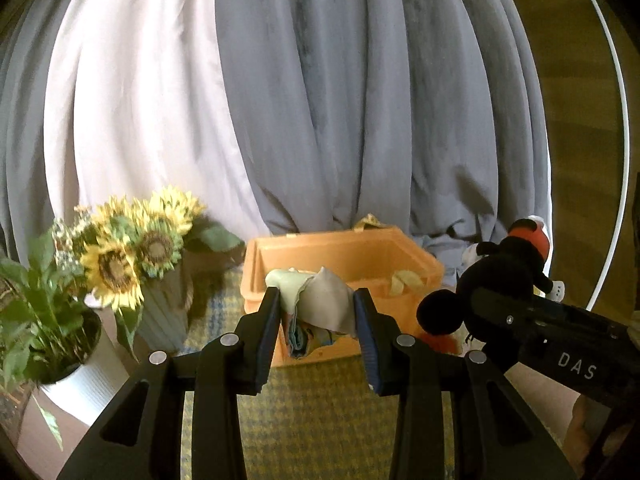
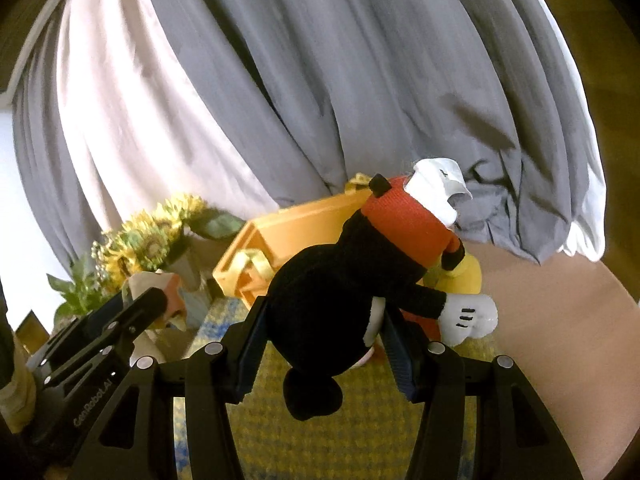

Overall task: Organize soft objects
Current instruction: 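Lift the cloth with the left tool while the right tool carries the black plush toward the crate, then open the left gripper over the crate while the right gripper drops the black plush in, then withdraw both tools from the crate toward the pink sponge and pom-pom toy, then grasp the pink sponge with the left gripper while the right gripper grasps the pom-pom toy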

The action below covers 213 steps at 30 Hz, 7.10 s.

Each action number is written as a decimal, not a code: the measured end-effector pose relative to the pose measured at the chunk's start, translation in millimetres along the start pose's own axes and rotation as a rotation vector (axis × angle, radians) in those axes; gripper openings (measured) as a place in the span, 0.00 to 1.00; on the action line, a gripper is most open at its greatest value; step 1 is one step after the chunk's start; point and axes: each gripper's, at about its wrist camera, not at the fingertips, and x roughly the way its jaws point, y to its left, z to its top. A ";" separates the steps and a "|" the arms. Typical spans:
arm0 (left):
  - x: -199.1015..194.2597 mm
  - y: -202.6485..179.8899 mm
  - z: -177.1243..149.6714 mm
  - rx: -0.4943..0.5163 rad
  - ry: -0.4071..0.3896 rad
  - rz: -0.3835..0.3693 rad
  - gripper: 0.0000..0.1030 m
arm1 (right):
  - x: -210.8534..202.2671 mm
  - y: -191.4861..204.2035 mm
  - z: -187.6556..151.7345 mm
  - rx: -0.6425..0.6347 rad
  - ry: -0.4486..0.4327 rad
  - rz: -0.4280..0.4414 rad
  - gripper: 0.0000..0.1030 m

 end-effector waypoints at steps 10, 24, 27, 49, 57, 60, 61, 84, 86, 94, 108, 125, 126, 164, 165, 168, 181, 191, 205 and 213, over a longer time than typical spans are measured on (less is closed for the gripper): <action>-1.3 4.8 22.5 -0.004 -0.076 0.017 0.35 | 2.1 7.5 26.0 -0.023 -0.066 0.032 0.54; 10.1 14.3 50.4 0.000 -0.164 0.045 0.35 | 15.3 21.1 55.3 -0.061 -0.128 0.075 0.54; 15.1 15.7 58.0 0.007 -0.184 0.050 0.35 | 18.6 21.7 64.3 -0.067 -0.148 0.072 0.54; 82.4 30.1 85.5 0.019 -0.193 0.073 0.36 | 74.1 22.8 112.6 -0.073 -0.169 0.115 0.54; 120.6 35.0 86.0 0.035 -0.141 0.098 0.36 | 124.0 14.9 120.6 -0.038 -0.059 0.144 0.54; 135.4 36.6 84.5 0.028 -0.113 0.095 0.36 | 141.8 12.5 120.7 -0.029 -0.012 0.148 0.54; 139.6 37.0 83.3 0.027 -0.104 0.093 0.36 | 146.7 10.8 119.9 -0.027 0.001 0.148 0.54; 235.2 35.6 36.6 0.052 0.163 0.056 0.39 | 224.2 -10.6 90.6 -0.016 0.284 0.100 0.54; 236.2 35.1 34.5 0.051 0.173 0.046 0.40 | 230.6 -12.4 88.8 -0.013 0.318 0.099 0.56; 229.4 33.7 35.0 0.052 0.159 0.054 0.63 | 237.9 -19.9 83.2 0.004 0.365 0.068 0.65; 158.9 21.2 52.4 0.062 -0.002 0.092 0.76 | 165.4 -16.6 104.5 -0.069 0.119 -0.055 0.73; 75.0 0.2 52.0 0.096 -0.151 0.092 0.83 | 76.9 -11.6 99.7 -0.121 -0.078 -0.106 0.75; 71.8 -1.5 50.6 0.100 -0.153 0.091 0.83 | 73.2 -12.4 97.7 -0.121 -0.080 -0.105 0.75; 97.1 -45.2 -52.5 0.092 0.187 -0.059 0.85 | 71.5 -65.1 9.8 -0.122 0.144 -0.139 0.81; 99.8 -46.2 -55.4 0.097 0.197 -0.059 0.85 | 74.0 -66.5 7.5 -0.123 0.153 -0.139 0.81; 109.2 -49.3 -66.3 0.113 0.228 -0.060 0.85 | 82.4 -70.1 0.5 -0.123 0.185 -0.135 0.81; 146.0 -56.7 -101.0 0.136 0.325 -0.135 0.84 | 118.4 -88.1 -28.0 -0.095 0.312 -0.121 0.81; 172.5 -58.3 -112.0 0.154 0.361 -0.167 0.82 | 143.1 -94.8 -39.5 -0.100 0.356 -0.126 0.81; 204.3 -68.5 -116.3 0.199 0.422 -0.207 0.70 | 174.6 -100.1 -51.1 -0.058 0.416 -0.103 0.77; 214.5 -70.0 -117.3 0.165 0.453 -0.230 0.54 | 190.7 -103.1 -55.9 -0.059 0.441 -0.080 0.67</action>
